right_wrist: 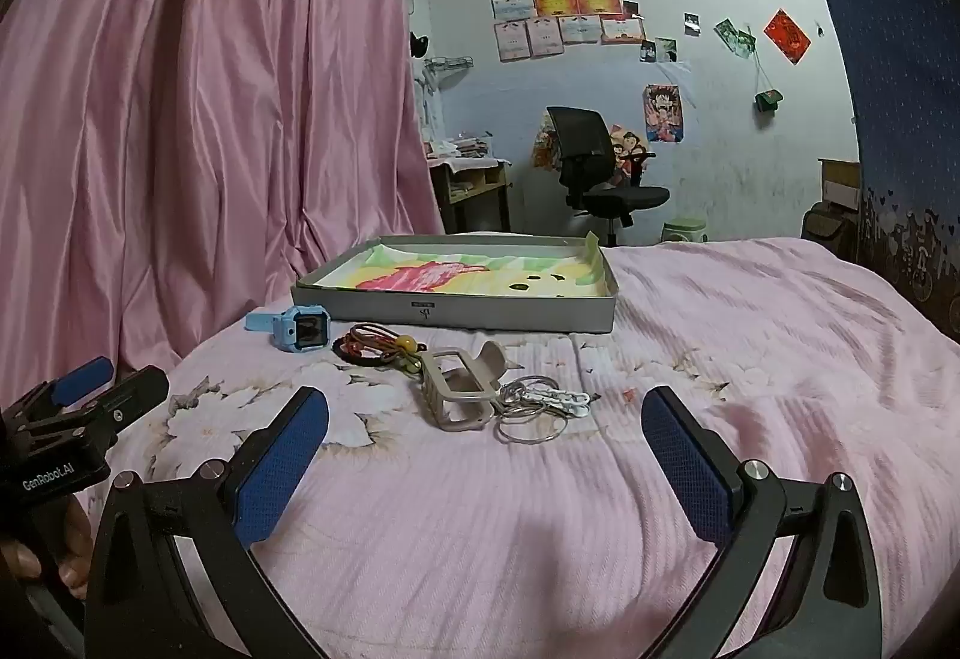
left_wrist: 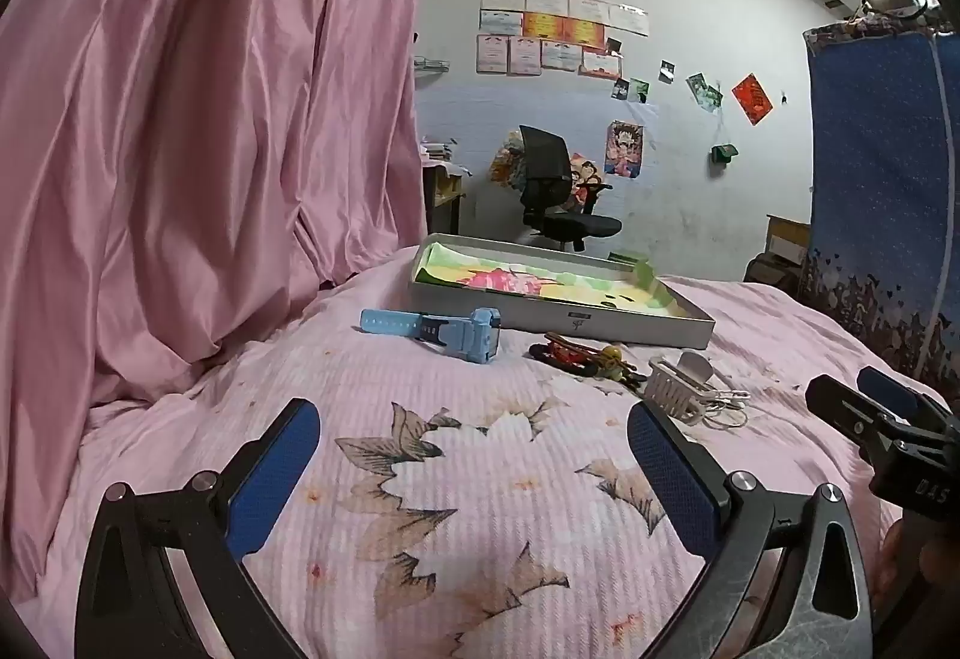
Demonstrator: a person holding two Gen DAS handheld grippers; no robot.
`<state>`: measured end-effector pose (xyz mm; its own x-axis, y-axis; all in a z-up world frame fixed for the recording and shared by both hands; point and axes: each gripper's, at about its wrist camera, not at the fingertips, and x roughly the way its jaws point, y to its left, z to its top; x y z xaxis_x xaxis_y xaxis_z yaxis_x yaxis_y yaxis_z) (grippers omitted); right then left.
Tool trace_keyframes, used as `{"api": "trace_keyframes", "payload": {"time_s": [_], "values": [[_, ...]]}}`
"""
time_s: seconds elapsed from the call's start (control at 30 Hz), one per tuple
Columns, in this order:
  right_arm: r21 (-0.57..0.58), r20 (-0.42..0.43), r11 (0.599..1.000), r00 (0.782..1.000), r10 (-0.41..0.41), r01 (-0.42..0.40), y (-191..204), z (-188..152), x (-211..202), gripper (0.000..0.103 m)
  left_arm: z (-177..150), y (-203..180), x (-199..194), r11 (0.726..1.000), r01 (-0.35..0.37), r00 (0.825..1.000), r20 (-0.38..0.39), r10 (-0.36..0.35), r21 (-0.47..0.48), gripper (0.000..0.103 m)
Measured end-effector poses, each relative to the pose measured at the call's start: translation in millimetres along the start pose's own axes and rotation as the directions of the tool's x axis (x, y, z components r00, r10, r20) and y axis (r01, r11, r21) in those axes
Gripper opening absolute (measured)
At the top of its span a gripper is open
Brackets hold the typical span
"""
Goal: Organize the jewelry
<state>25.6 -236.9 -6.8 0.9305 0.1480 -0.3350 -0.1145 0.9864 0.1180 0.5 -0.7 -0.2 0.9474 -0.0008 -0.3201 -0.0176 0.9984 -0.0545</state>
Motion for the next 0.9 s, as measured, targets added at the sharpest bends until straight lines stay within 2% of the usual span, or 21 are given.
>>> {"api": "trace_keyframes", "payload": {"time_s": [0.9], "values": [[-0.002,0.001,1.000,1.000,-0.001,0.001,-0.4,-0.5,-0.2,0.102,-0.1,-0.6,-0.2,1.000,0.003,1.000,0.003,-0.003,0.002,0.103]]}}
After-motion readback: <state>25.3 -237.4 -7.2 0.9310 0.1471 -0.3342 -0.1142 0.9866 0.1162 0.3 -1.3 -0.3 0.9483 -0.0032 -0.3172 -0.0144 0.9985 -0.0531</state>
